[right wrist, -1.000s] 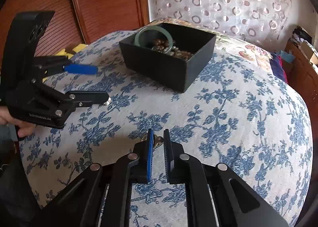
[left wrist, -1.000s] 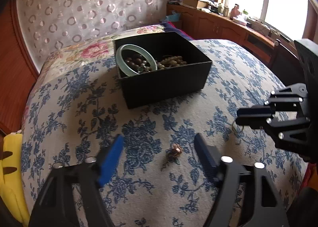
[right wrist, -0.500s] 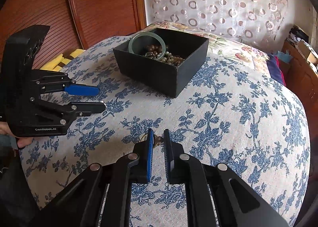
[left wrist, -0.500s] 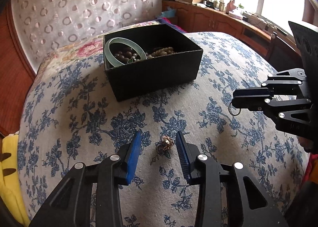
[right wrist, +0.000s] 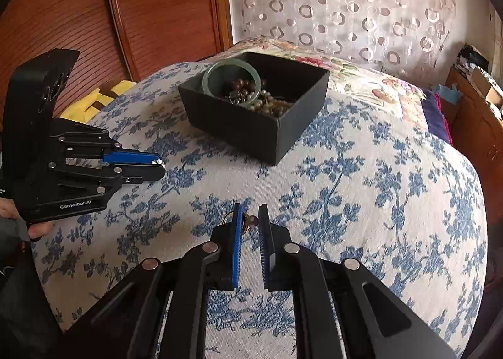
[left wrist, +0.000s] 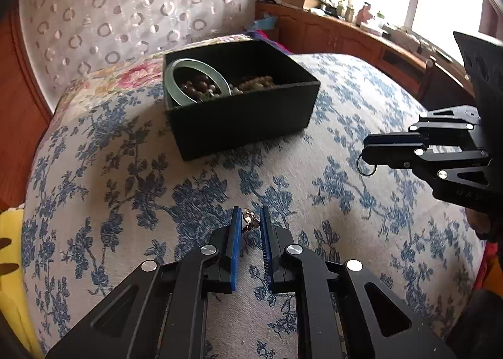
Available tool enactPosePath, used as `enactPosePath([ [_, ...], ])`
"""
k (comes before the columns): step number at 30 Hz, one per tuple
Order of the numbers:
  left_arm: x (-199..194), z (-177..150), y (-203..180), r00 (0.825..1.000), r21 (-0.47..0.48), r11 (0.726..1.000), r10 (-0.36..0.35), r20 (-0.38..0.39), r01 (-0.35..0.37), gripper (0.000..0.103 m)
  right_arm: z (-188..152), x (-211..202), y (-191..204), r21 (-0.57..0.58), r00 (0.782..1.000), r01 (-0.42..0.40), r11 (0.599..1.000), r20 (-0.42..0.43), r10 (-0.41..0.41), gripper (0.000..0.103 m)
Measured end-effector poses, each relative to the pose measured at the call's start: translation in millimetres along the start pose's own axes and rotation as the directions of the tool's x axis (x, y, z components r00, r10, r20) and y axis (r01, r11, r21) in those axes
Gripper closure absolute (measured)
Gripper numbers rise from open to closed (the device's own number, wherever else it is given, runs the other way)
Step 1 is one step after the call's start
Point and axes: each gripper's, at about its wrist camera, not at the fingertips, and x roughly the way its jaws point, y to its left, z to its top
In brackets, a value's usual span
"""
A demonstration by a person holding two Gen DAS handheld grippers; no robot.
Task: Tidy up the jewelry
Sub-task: 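Carry the brooch and ring into the black box and release both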
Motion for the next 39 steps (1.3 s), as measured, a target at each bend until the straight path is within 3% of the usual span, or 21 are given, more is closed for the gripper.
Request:
enactPosePath([
  [9,-15,11,11,0.999,-0.038,0.999,0.007,0.05,-0.005,0.092,31,-10,-2,-0.022,0.997,0.011,1.0,0.073,-0.009,0.092],
  [18,-33,46,20,0.99,-0.051,0.999,0.025,0.139,-0.018,0.092,74,-8,-15,-0.006,0.988,-0.006,1.0,0.156,0.007,0.092],
  [33,-22,93,34,0.982,-0.043,0.998,0.048,0.184,-0.041,0.092,96,23,-23,0.016,0.99,-0.038,0.999,0.139,0.036,0.091],
  [39,-15,102,33,0.981,-0.037,0.998,0.051,0.186,-0.045,0.092,95,25,-24,0.014,0.99,-0.027,1.0,0.139,0.025,0.084],
])
